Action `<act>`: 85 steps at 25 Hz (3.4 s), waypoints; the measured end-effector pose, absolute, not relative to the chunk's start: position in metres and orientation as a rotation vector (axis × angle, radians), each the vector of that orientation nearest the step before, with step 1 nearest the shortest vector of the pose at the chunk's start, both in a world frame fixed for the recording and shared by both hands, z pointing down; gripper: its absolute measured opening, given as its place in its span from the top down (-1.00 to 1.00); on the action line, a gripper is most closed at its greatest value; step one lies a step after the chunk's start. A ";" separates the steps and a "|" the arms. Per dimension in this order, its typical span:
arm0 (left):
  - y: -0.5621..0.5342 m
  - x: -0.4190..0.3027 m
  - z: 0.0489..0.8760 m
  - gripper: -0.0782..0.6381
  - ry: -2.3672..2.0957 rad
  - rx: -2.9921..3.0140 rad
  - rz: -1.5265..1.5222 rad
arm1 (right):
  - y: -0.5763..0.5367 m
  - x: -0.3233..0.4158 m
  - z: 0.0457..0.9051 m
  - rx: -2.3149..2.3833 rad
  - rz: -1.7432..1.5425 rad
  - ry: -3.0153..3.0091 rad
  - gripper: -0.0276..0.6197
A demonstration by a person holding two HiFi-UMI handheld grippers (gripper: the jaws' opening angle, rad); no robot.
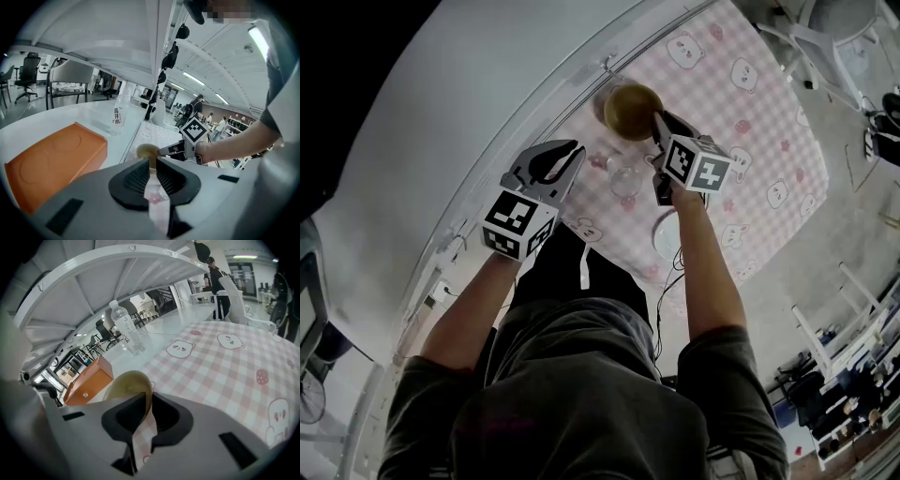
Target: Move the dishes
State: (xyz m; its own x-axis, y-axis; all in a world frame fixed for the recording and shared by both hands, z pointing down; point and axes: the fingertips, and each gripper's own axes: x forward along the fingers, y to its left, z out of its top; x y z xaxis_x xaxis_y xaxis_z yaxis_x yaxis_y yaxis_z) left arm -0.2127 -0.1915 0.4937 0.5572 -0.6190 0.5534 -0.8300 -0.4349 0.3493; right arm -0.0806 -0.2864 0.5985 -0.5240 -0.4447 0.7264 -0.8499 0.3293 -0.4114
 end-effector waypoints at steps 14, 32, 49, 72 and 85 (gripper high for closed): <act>-0.181 -0.205 0.488 0.66 -1.170 2.213 0.472 | -0.287 -0.074 0.585 1.191 1.102 -2.152 0.85; -0.163 -0.191 0.457 0.66 -1.191 2.296 0.474 | -0.278 -0.042 0.529 1.319 1.104 -2.245 0.85; -0.138 -0.120 0.408 0.66 -1.085 2.443 0.493 | -0.229 0.040 0.479 1.471 1.075 -2.248 0.85; -0.085 -0.004 0.416 0.66 -0.799 2.560 0.578 | -0.116 0.165 0.501 1.715 1.195 -2.082 0.86; -0.054 0.034 0.436 0.66 -0.654 2.578 0.652 | -0.049 0.206 0.534 1.825 1.303 -1.952 0.85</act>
